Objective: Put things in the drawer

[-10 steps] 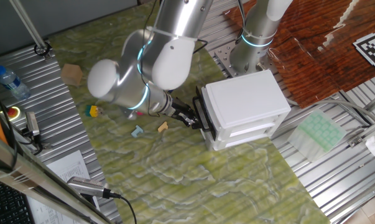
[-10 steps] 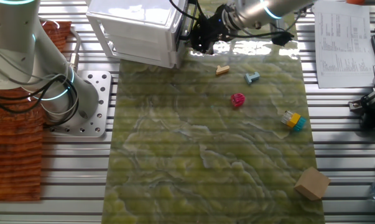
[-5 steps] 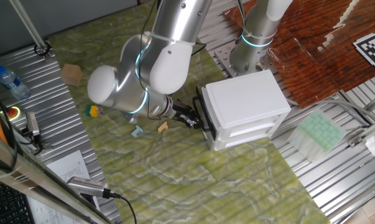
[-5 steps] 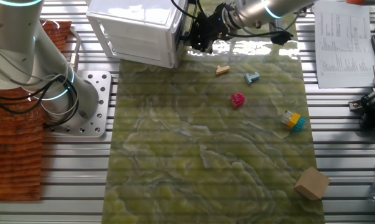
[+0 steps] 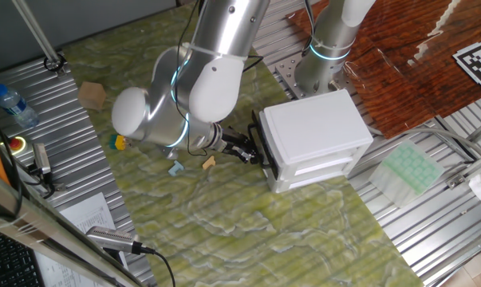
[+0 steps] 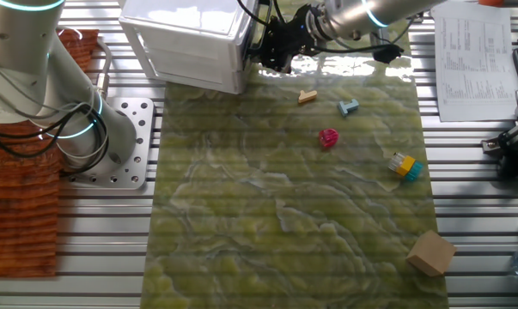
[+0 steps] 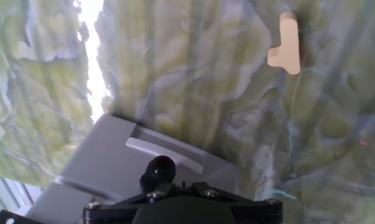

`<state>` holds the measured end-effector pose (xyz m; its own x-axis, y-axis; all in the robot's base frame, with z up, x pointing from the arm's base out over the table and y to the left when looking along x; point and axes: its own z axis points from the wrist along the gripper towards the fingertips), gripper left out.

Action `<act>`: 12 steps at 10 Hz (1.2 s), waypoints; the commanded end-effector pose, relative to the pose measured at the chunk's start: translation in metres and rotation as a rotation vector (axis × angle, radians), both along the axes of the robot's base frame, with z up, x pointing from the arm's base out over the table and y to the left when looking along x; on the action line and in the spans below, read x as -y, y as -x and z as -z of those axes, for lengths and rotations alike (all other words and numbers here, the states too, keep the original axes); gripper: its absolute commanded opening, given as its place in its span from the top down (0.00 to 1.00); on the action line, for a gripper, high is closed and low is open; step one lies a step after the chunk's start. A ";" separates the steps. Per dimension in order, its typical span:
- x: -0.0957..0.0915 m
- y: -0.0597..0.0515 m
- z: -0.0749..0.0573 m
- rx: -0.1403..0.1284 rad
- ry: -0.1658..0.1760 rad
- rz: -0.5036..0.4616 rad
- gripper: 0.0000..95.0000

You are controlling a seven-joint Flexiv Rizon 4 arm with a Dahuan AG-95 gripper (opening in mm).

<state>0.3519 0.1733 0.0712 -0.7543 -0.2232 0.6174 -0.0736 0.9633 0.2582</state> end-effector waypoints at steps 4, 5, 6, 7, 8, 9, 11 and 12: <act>0.004 -0.006 -0.006 0.014 0.021 0.000 1.00; 0.009 -0.012 -0.010 0.015 0.019 -0.002 1.00; 0.015 -0.021 -0.015 0.022 0.014 -0.001 1.00; 0.017 -0.025 -0.017 0.026 0.009 0.000 1.00; 0.014 -0.030 -0.018 0.030 0.011 0.003 1.00; 0.011 -0.038 -0.017 0.033 0.017 0.012 1.00; 0.006 -0.046 -0.015 0.033 0.015 0.021 1.00; 0.006 -0.046 -0.014 0.034 0.011 0.023 1.00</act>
<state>0.3998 0.1687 0.0857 -0.7778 -0.1981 0.5964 -0.0554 0.9669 0.2490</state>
